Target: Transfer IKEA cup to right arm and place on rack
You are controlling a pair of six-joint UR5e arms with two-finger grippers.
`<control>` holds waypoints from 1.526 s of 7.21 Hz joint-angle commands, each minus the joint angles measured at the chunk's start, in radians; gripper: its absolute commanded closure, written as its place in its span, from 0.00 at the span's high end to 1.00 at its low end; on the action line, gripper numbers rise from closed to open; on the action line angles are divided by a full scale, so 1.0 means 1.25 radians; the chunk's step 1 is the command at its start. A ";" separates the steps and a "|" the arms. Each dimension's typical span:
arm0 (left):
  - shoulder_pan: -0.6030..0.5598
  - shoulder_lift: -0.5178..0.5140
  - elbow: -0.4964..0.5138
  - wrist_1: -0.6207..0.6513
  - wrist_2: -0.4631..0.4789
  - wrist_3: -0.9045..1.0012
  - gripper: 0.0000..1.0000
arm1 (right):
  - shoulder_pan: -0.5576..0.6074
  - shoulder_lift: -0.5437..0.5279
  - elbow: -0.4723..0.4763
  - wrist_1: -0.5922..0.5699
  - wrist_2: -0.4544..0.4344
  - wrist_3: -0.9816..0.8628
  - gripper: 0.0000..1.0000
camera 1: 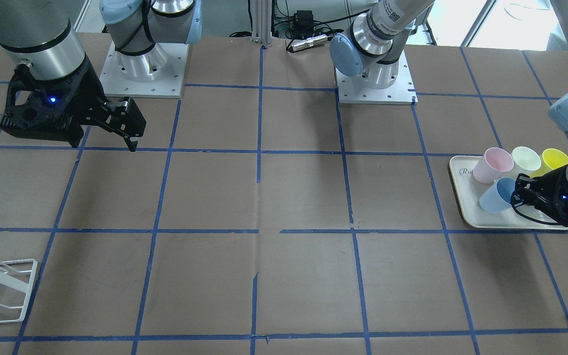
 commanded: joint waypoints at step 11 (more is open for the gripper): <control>-0.185 0.128 0.265 -1.085 -0.861 -0.323 0.00 | 0.000 -0.012 0.001 -0.052 0.289 -0.530 1.00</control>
